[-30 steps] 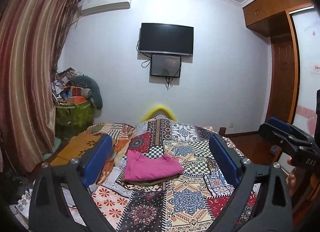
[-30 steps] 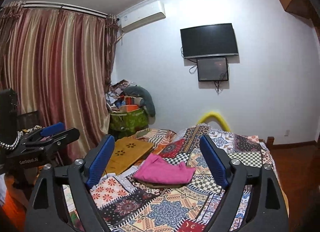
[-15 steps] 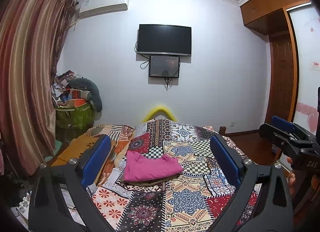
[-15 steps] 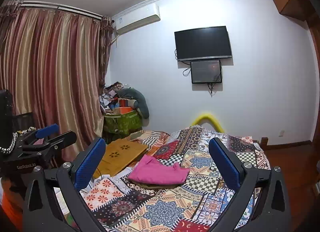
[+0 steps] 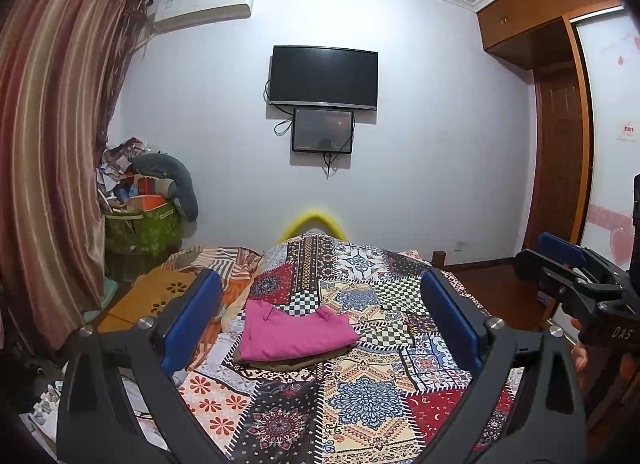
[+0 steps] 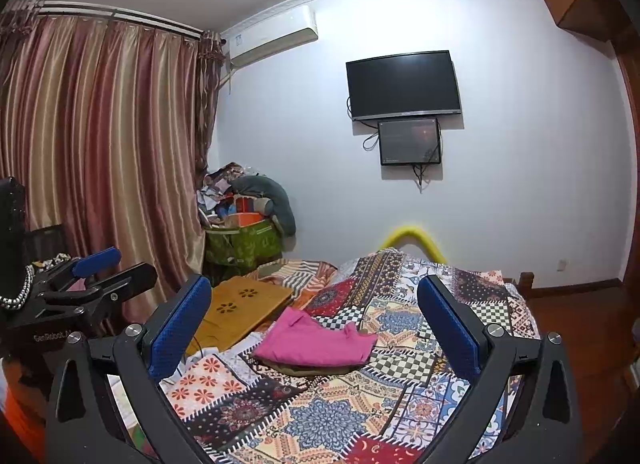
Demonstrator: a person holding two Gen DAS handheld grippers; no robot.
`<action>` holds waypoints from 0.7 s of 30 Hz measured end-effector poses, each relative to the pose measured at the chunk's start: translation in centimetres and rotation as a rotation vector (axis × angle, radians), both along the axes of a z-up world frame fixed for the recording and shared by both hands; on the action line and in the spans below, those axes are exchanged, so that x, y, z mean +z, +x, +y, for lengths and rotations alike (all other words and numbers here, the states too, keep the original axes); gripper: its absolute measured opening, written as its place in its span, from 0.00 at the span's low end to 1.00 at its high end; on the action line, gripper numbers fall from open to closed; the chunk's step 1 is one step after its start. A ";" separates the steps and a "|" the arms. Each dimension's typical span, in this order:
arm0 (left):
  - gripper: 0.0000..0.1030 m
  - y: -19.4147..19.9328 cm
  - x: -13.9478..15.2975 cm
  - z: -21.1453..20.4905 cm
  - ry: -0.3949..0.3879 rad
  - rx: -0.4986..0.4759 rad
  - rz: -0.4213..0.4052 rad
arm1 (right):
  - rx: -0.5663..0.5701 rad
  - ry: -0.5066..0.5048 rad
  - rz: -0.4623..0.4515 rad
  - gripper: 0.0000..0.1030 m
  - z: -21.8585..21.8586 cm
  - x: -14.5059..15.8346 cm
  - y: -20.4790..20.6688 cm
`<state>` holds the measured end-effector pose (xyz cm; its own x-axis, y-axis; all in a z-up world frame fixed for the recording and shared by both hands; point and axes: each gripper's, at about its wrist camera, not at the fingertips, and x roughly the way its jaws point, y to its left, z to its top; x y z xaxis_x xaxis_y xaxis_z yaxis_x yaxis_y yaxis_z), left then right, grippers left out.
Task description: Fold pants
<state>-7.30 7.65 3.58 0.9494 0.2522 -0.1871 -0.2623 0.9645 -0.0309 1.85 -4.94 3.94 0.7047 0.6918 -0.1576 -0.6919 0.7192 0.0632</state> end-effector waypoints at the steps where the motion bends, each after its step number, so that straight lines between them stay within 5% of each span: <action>1: 0.98 0.0 0.0 0.0 0.000 -0.001 0.001 | 0.001 -0.002 0.001 1.00 0.0 0.0 0.0; 21: 0.98 0.0 -0.1 -0.3 0.007 -0.002 0.004 | 0.004 -0.007 0.010 1.00 0.3 0.3 0.3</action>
<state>-7.28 7.37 3.49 0.9490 0.2520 -0.1893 -0.2609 0.9651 -0.0235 2.11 -4.61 4.26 0.7005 0.6934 -0.1688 -0.6940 0.7170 0.0651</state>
